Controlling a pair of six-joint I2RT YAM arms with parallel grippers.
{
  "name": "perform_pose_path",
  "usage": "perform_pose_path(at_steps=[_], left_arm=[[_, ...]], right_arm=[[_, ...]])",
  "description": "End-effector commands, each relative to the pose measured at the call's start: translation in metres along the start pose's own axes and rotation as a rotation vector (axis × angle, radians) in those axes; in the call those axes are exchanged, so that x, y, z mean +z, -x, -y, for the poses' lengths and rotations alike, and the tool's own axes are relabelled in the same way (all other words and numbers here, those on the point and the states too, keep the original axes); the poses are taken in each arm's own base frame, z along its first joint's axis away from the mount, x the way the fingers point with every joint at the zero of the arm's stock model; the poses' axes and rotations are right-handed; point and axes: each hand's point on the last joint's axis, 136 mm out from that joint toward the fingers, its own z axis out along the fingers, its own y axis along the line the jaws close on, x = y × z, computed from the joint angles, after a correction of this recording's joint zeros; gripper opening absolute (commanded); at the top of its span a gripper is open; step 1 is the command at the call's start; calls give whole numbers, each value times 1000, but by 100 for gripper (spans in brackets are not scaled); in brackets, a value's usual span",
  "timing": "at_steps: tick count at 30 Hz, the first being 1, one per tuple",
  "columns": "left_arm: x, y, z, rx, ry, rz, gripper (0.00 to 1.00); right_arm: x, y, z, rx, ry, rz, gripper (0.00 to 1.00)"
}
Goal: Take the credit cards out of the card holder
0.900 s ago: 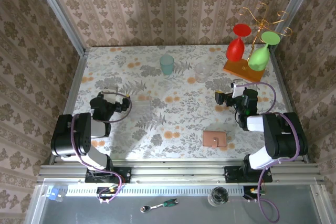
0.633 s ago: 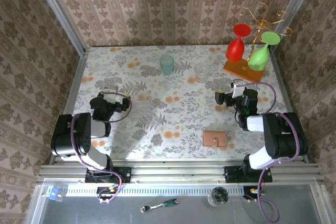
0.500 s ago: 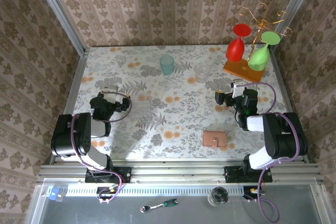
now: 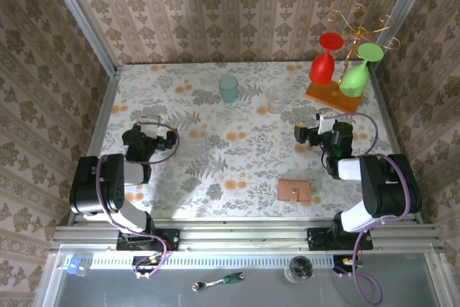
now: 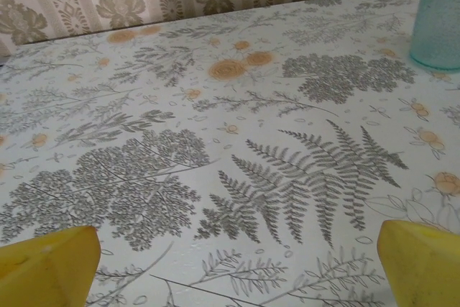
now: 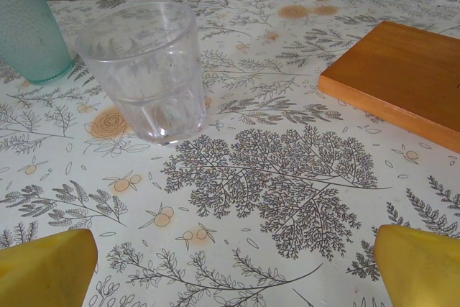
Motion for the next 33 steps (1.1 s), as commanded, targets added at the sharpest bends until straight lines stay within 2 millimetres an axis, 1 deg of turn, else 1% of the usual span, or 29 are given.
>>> perform_pose_path(at_steps=[1, 10, 13, 15, 19, 22, 23, 24, 25, 29, 33], left_arm=[[2, 2, -6, -22, 7, -5, 100], [1, 1, -10, -48, -1, 2, 100], [1, 2, -13, -48, 24, 0, 100], [-1, 4, -19, -58, 66, 3, 100], [-10, 12, -26, -69, 122, 7, 100], [-14, 19, -31, -66, 170, -2, 100], [-15, 19, -33, -69, 190, -18, 100], [-16, 22, -36, -73, 215, -29, 100], [-17, 21, -39, -84, 236, -55, 100], [-22, 30, -49, -154, 317, -129, 100], [-30, 30, -48, -248, 332, -236, 100]], right_arm=[[0, 4, 3, -16, -10, 21, 100], [0, 5, 3, -17, -15, 23, 100], [1, 6, 9, -11, -74, 9, 100], [1, 8, 11, -11, -96, -2, 100], [0, 16, 8, -16, -92, -39, 100], [-3, 26, 7, -15, -95, -56, 100], [-3, 25, 6, -14, -98, -73, 100], [-7, 36, 5, -16, -108, -58, 100], [-9, 38, 6, -8, -121, -71, 100], [-14, 46, 0, 52, -121, -122, 100], [-19, 50, -10, 105, -112, -151, 99]])
